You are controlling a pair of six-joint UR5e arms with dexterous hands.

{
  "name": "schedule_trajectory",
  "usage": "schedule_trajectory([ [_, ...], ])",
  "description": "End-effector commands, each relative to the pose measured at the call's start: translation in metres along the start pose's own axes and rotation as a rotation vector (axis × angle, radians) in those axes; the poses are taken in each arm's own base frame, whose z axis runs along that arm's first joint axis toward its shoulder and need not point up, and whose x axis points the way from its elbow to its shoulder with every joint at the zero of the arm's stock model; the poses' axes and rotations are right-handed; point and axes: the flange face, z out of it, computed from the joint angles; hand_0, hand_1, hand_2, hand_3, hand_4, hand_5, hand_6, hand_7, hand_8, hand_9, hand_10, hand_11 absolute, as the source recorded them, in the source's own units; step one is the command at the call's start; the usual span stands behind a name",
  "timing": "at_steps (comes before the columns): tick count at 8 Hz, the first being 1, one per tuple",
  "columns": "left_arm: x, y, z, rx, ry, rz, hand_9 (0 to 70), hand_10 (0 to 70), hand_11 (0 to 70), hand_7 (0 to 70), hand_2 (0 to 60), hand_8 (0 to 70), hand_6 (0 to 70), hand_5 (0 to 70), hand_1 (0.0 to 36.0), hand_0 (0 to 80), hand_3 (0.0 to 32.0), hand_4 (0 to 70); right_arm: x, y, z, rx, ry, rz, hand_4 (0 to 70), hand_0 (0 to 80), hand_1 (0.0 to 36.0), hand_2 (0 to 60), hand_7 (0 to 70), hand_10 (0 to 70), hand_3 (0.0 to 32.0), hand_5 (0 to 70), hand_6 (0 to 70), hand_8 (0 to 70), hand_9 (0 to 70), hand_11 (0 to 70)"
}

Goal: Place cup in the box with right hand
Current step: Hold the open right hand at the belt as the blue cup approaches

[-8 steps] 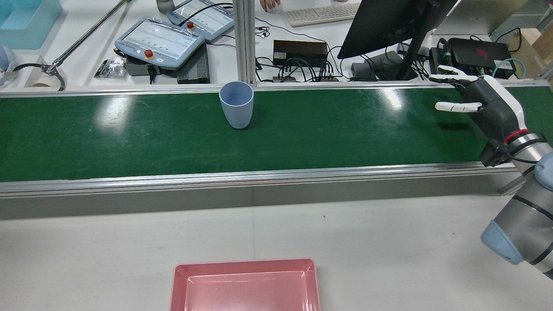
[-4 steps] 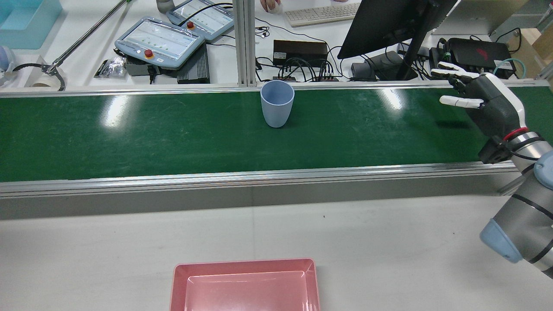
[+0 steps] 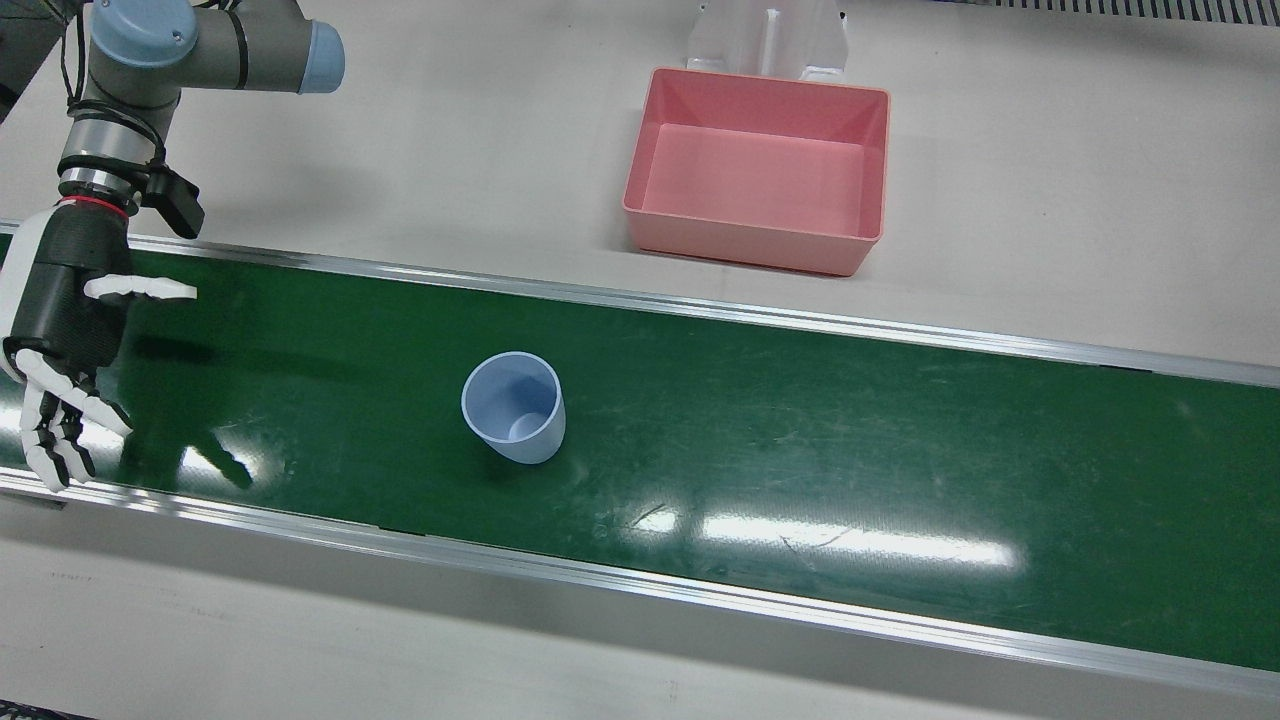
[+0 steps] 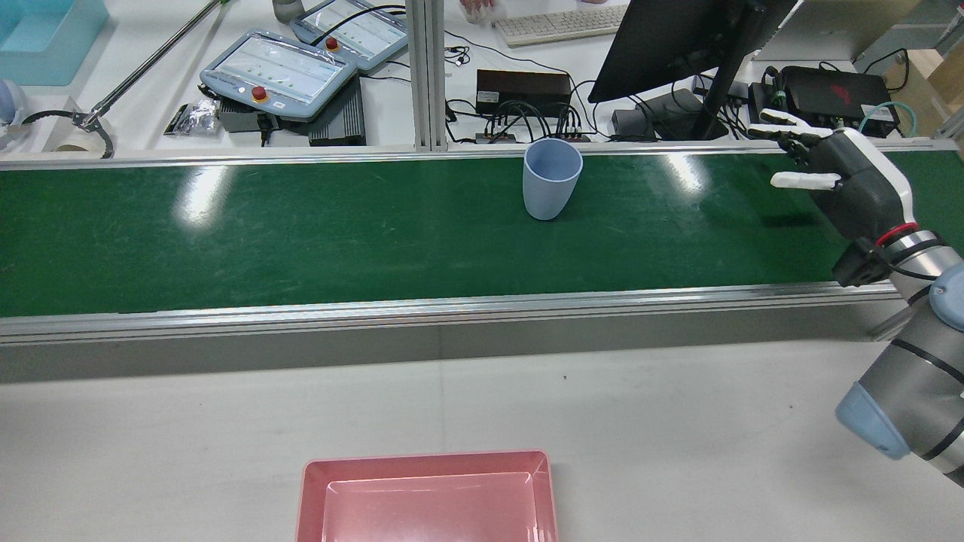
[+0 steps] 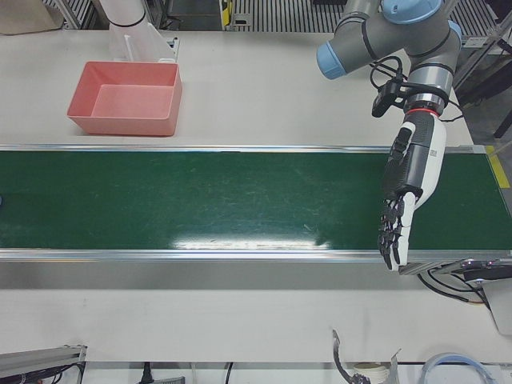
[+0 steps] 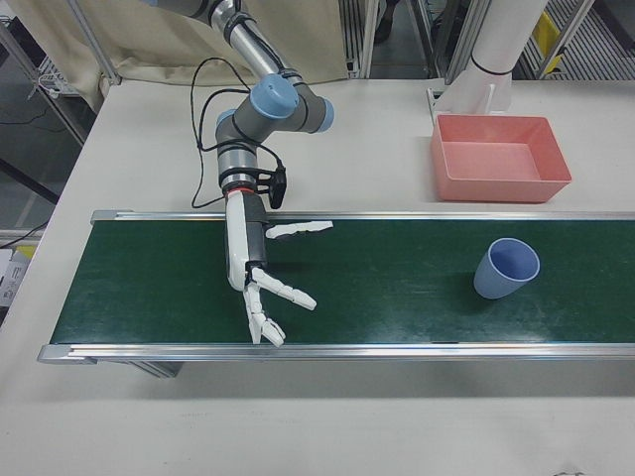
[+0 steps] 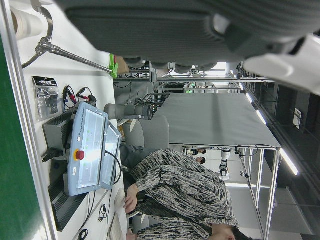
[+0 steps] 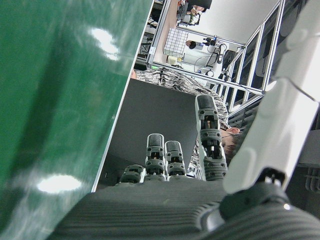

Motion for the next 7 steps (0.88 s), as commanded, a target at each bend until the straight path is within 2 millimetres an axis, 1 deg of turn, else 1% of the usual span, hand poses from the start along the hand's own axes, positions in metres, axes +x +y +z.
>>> schedule_trajectory([
  [1, 0.0, 0.0, 0.0, 0.0, 0.001, -0.001, 0.0, 0.0, 0.0, 0.0, 0.0, 0.0, 0.0, 0.0, 0.0, 0.0, 0.0, 0.0, 0.002, -0.001, -0.002, 0.003, 0.008, -0.039, 21.8, 48.8, 14.2, 15.7, 20.7, 2.7, 0.0, 5.1, 5.9, 11.6, 20.9, 5.3],
  [2, 0.0, 0.0, 0.0, 0.0, 0.001, 0.0, 0.0, 0.0, 0.0, 0.0, 0.0, 0.0, 0.0, 0.0, 0.0, 0.0, 0.0, 0.0, 0.003, -0.002, -0.002, 0.003, 0.011, -0.041, 24.4, 49.8, 12.7, 8.5, 20.7, 2.6, 0.0, 5.2, 5.9, 11.7, 20.9, 5.0],
  [3, 0.0, 0.0, 0.0, 0.0, 0.001, 0.0, 0.0, 0.0, 0.0, 0.0, 0.0, 0.0, 0.0, 0.0, 0.0, 0.0, 0.0, 0.0, 0.007, -0.001, -0.003, 0.004, 0.019, -0.043, 24.1, 50.0, 13.0, 8.3, 20.7, 2.6, 0.0, 5.3, 5.9, 11.6, 21.0, 5.0],
  [4, 0.0, 0.0, 0.0, 0.0, 0.001, 0.0, 0.0, 0.0, 0.0, 0.0, 0.0, 0.0, 0.0, 0.0, 0.0, 0.0, 0.0, 0.0, 0.012, 0.0, -0.003, 0.003, 0.028, -0.046, 17.4, 47.7, 18.5, 29.8, 20.9, 2.4, 0.0, 5.3, 6.0, 11.7, 21.1, 4.8],
  [5, 0.0, 0.0, 0.0, 0.0, 0.001, 0.0, 0.0, 0.0, 0.0, 0.0, 0.0, 0.0, 0.0, 0.0, 0.0, 0.0, 0.0, 0.0, 0.014, 0.0, -0.002, 0.0, 0.031, -0.062, 26.5, 50.9, 12.4, 4.6, 21.0, 2.2, 0.0, 5.3, 6.0, 11.7, 21.1, 4.6],
  [6, 0.0, 0.0, 0.0, 0.002, 0.001, 0.0, 0.0, 0.0, 0.0, 0.0, 0.0, 0.0, 0.0, 0.0, 0.0, 0.0, 0.0, 0.0, 0.017, 0.0, -0.003, 0.002, 0.036, -0.072, 24.8, 49.8, 13.9, 11.8, 21.3, 2.1, 0.0, 5.2, 6.0, 11.7, 21.2, 4.4],
  [7, 0.0, 0.0, 0.0, 0.0, -0.001, -0.001, 0.0, 0.0, 0.0, 0.0, 0.0, 0.0, 0.0, 0.0, 0.0, 0.0, 0.0, 0.0, 0.018, 0.001, -0.003, 0.0, 0.037, -0.071, 27.5, 50.8, 12.2, 4.6, 21.6, 2.1, 0.0, 5.2, 6.1, 11.8, 21.3, 4.4],
])
